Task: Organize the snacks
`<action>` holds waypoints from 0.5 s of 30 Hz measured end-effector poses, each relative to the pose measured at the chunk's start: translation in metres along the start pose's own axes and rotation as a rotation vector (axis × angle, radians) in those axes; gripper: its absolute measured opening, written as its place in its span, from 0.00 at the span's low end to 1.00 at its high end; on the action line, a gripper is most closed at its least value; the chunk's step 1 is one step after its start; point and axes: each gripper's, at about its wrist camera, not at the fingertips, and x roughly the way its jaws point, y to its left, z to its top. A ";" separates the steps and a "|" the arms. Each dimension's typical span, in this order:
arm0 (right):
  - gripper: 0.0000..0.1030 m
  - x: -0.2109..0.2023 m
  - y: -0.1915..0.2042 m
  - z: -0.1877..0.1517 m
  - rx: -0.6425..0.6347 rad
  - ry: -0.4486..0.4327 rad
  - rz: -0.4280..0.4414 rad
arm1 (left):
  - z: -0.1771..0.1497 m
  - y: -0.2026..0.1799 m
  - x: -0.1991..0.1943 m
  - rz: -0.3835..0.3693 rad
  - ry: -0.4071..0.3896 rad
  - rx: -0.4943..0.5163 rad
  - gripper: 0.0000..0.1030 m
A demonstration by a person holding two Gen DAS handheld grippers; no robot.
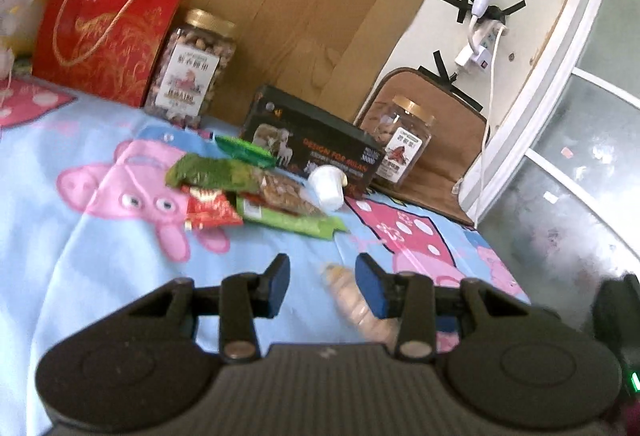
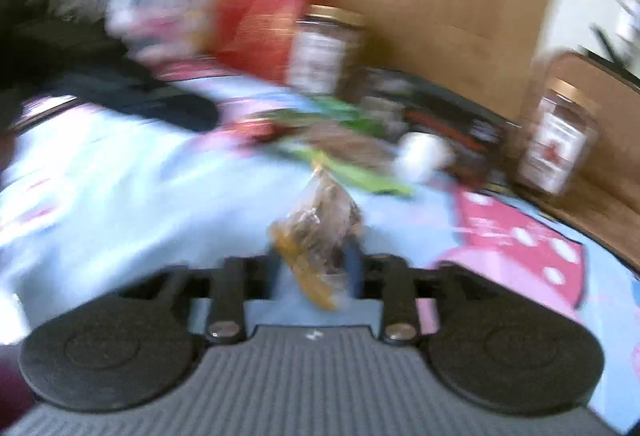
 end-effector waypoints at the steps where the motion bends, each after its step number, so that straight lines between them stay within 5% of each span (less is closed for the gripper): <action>1: 0.68 -0.006 0.006 -0.003 -0.003 -0.004 0.044 | -0.002 0.002 -0.001 -0.002 0.007 -0.012 0.36; 2: 0.79 -0.013 0.009 -0.004 0.007 -0.016 0.085 | -0.004 0.003 -0.002 -0.002 0.014 -0.018 0.36; 5: 0.84 -0.032 -0.001 -0.010 0.096 -0.080 0.172 | -0.008 0.004 -0.004 -0.002 0.037 -0.027 0.37; 12: 0.78 -0.041 -0.064 -0.017 0.398 -0.098 0.114 | -0.012 0.002 0.004 -0.045 0.103 -0.049 0.36; 15: 0.76 -0.063 -0.093 -0.012 0.466 -0.178 0.112 | -0.011 0.000 0.012 -0.070 0.139 -0.055 0.40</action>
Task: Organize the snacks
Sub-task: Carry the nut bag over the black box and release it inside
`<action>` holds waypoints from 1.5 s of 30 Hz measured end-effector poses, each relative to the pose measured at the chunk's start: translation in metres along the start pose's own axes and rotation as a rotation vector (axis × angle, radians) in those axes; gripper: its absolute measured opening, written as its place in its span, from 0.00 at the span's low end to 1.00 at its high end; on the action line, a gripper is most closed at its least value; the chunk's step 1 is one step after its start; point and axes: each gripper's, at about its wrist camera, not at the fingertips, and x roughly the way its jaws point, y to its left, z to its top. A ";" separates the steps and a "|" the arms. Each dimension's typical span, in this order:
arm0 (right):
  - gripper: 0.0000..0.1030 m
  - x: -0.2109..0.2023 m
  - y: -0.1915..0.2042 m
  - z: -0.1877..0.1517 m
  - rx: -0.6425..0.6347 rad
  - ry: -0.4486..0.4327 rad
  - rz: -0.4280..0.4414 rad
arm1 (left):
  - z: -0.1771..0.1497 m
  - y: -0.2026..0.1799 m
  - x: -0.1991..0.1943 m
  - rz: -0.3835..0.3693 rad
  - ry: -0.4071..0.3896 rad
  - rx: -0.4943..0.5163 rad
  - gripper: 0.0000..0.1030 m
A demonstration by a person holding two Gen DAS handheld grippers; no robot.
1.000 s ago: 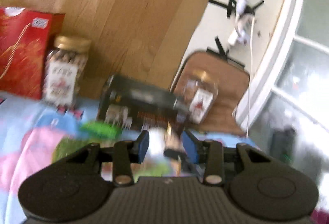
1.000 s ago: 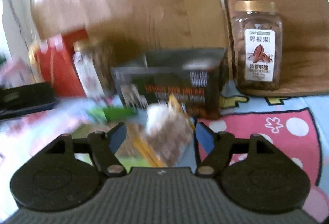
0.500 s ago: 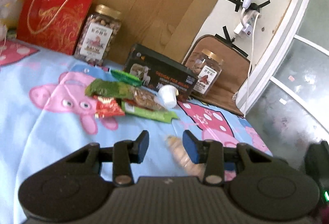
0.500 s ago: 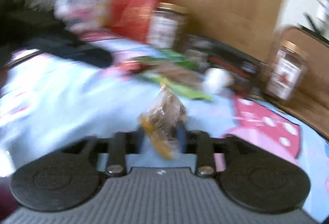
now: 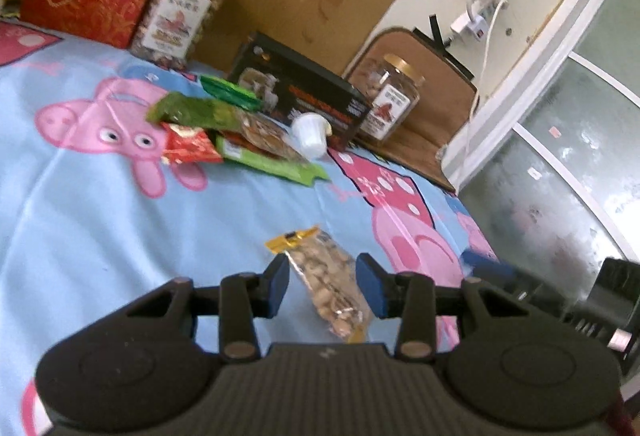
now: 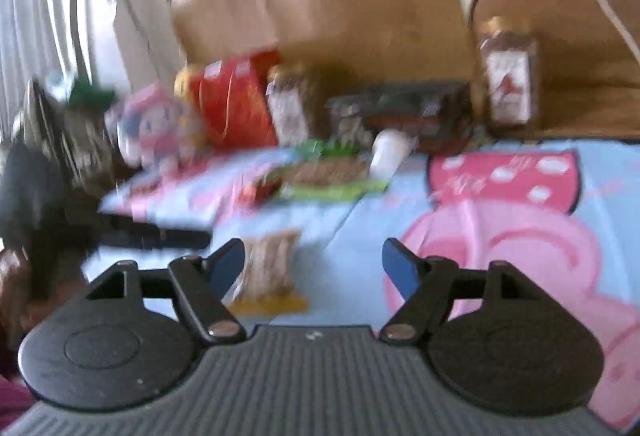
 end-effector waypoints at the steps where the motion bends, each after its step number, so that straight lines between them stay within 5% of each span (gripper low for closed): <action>1: 0.75 -0.003 -0.003 0.005 0.004 -0.009 0.013 | 0.000 -0.001 0.003 -0.007 0.008 -0.008 0.40; 7: 0.64 0.035 0.022 -0.005 -0.127 0.163 0.081 | -0.002 -0.004 0.018 -0.051 0.063 -0.037 0.40; 16: 0.54 0.080 0.053 -0.030 -0.243 0.301 0.101 | -0.011 0.005 0.038 -0.057 0.137 -0.080 0.35; 20: 0.36 0.082 0.062 -0.032 -0.277 0.269 0.080 | -0.004 0.002 0.040 -0.019 0.123 -0.042 0.29; 24: 0.35 0.077 0.053 -0.014 -0.213 0.204 0.078 | 0.023 -0.013 0.039 -0.033 0.082 0.028 0.29; 30: 0.35 0.092 0.041 0.055 -0.265 0.019 -0.003 | 0.114 -0.053 0.060 -0.013 -0.048 0.213 0.30; 34: 0.35 0.131 0.010 0.108 -0.198 -0.059 -0.039 | 0.174 -0.059 0.101 0.025 -0.096 0.247 0.31; 39: 0.35 0.200 -0.035 0.138 -0.058 -0.032 -0.093 | 0.225 -0.036 0.176 0.108 -0.042 0.139 0.31; 45: 0.38 0.248 -0.064 0.132 0.029 0.013 -0.123 | 0.236 -0.010 0.223 0.161 -0.005 0.079 0.29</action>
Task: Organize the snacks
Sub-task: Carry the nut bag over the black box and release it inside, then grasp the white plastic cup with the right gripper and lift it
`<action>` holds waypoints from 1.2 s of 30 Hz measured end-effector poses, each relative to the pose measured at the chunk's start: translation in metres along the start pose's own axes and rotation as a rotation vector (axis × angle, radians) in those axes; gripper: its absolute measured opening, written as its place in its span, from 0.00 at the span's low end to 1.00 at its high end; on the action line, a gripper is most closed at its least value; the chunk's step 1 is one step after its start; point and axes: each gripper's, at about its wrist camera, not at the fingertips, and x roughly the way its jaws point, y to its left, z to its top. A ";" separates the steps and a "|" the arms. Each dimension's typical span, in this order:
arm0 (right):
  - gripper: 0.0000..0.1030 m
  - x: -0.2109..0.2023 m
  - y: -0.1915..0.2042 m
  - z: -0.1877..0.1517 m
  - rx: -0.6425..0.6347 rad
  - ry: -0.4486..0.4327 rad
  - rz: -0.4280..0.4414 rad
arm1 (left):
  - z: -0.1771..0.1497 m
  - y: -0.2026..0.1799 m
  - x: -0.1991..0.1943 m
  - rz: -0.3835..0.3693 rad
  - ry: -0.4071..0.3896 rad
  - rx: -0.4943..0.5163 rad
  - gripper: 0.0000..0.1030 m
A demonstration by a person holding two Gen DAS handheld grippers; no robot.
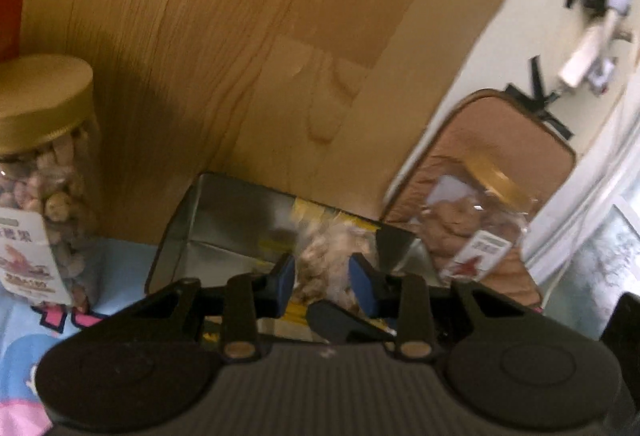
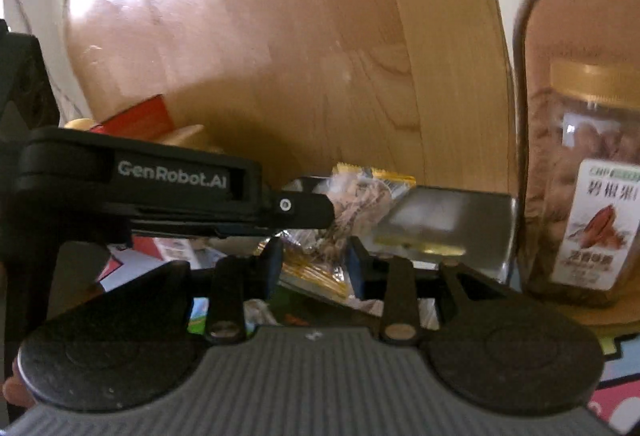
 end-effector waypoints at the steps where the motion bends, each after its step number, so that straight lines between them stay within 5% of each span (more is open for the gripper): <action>1: 0.42 0.001 0.000 -0.002 -0.003 -0.008 -0.006 | 0.000 0.002 0.003 0.004 -0.003 -0.006 0.30; 5: 0.68 -0.001 0.007 -0.007 -0.067 -0.052 -0.044 | -0.003 0.004 0.001 0.027 -0.035 0.005 0.43; 7: 0.68 -0.008 0.007 -0.008 -0.066 -0.065 -0.063 | -0.003 0.005 -0.005 0.038 -0.048 -0.001 0.43; 12: 0.66 -0.056 -0.002 -0.022 0.042 -0.079 -0.008 | -0.028 0.010 -0.070 -0.038 -0.150 -0.001 0.43; 17: 0.45 -0.052 -0.008 -0.062 0.158 0.120 0.044 | -0.077 0.016 -0.113 -0.056 -0.174 -0.033 0.43; 20: 0.35 -0.032 -0.008 -0.064 0.183 0.178 0.004 | -0.104 0.012 -0.127 -0.028 -0.159 -0.007 0.43; 26: 0.33 -0.044 -0.007 -0.067 0.212 0.198 0.004 | -0.144 0.021 -0.156 -0.034 -0.088 -0.019 0.43; 36: 0.34 -0.166 0.046 -0.141 0.090 0.259 0.263 | -0.206 0.022 -0.193 -0.169 0.001 -0.011 0.45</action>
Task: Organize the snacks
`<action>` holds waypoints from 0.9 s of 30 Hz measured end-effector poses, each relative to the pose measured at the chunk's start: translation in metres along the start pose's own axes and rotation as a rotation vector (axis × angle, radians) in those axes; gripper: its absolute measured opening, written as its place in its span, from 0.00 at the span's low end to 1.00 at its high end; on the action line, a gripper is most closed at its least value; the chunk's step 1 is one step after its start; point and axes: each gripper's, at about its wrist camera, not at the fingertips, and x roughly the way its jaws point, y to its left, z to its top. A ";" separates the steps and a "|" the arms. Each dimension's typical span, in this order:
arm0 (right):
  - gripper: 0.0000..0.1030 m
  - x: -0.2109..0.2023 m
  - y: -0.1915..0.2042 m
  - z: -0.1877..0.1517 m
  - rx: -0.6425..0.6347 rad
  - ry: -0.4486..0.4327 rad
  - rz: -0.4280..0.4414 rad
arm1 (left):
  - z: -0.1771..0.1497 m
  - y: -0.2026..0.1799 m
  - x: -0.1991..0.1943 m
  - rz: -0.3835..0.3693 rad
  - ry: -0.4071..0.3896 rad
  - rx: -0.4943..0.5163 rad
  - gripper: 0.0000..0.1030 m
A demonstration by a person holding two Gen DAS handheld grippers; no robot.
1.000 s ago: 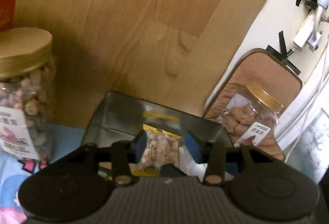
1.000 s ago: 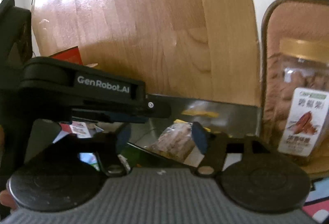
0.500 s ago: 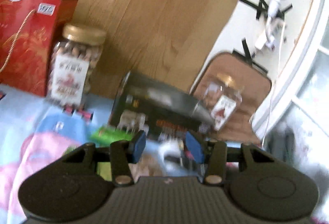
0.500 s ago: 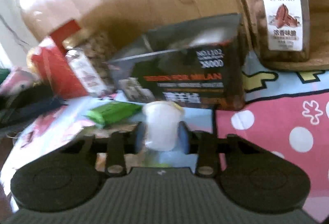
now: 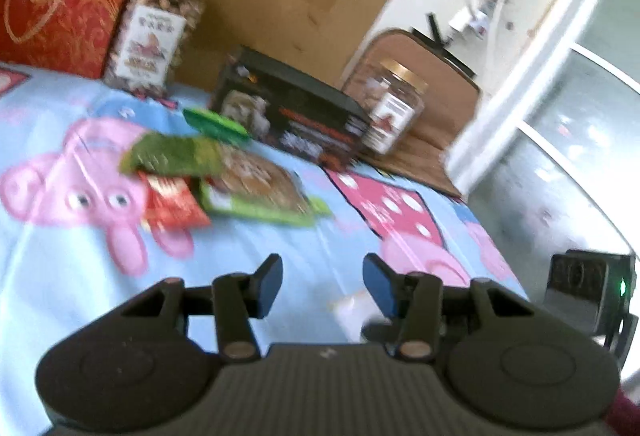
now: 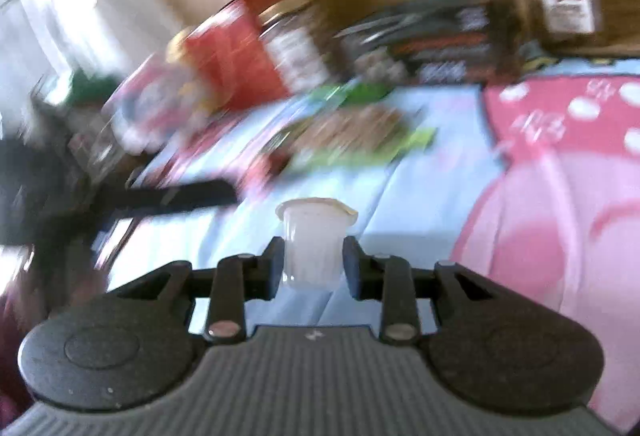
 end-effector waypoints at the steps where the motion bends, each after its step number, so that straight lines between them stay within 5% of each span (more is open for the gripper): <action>1: 0.35 -0.004 0.007 -0.008 -0.027 0.008 -0.003 | -0.005 -0.002 -0.001 -0.017 0.010 0.004 0.46; 9: 0.43 -0.020 0.036 -0.042 -0.191 -0.046 -0.143 | -0.031 -0.027 0.002 -0.067 0.071 0.063 0.47; 15: 0.43 -0.012 0.041 -0.047 -0.257 -0.039 -0.196 | -0.037 -0.033 0.012 -0.024 0.079 0.089 0.49; 27: 0.33 -0.012 0.044 -0.040 -0.247 -0.075 -0.201 | -0.026 -0.038 0.016 -0.012 0.069 0.103 0.40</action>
